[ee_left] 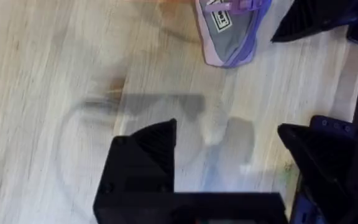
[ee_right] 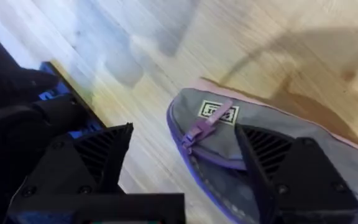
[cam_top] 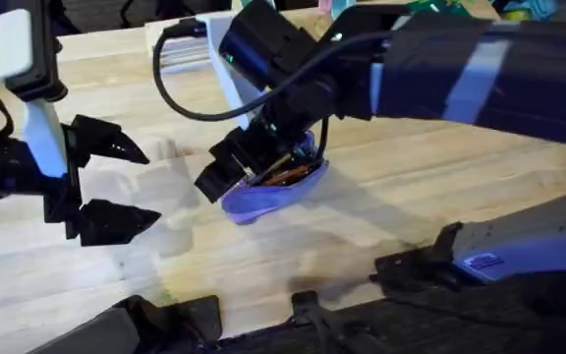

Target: Unzip the bag, pick up the pens from the table one at a time and place them inside, then zip the bag closed.

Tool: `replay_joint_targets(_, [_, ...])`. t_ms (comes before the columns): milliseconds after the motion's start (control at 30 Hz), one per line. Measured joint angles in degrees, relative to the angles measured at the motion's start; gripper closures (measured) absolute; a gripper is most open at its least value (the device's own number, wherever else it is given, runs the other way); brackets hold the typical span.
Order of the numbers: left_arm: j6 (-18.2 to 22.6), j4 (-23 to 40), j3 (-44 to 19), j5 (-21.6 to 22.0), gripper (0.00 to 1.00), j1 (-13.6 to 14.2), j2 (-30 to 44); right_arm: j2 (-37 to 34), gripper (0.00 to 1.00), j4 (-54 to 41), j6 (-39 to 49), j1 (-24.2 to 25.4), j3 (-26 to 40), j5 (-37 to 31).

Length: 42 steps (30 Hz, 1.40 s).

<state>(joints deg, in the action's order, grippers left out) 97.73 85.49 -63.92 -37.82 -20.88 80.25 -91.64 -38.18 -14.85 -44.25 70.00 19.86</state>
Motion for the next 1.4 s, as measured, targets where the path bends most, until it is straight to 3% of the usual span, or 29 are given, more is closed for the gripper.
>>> replay_joint_targets(300, [0.0,0.2,0.0,0.0,0.007,0.0,0.0,-3.1,0.03,-2.2,-0.1,-1.4,0.0,0.3])
replay_joint_targets(533, [0.0,0.2,0.0,0.0,0.007,0.0,0.0,-3.1,0.397,-2.6,-0.2,-2.3,0.0,2.0])
replay_joint_targets(700, [0.0,0.7,0.0,0.0,0.007,0.0,0.0,-3.1,0.586,-2.6,-0.2,-2.3,0.0,3.0])
replay_joint_targets(733, [0.0,1.0,0.0,0.0,0.007,0.0,0.0,-3.1,0.704,-2.6,-0.2,-2.3,0.0,3.4])
replay_joint_targets(933, [0.0,1.3,0.0,-0.1,0.007,0.0,0.0,-3.1,0.935,-2.6,-0.1,-2.3,0.0,3.8])
replay_joint_targets(1400, [0.0,1.3,0.0,-0.4,0.006,0.0,0.0,-3.0,0.972,-2.8,1.6,-1.6,1.7,4.1])
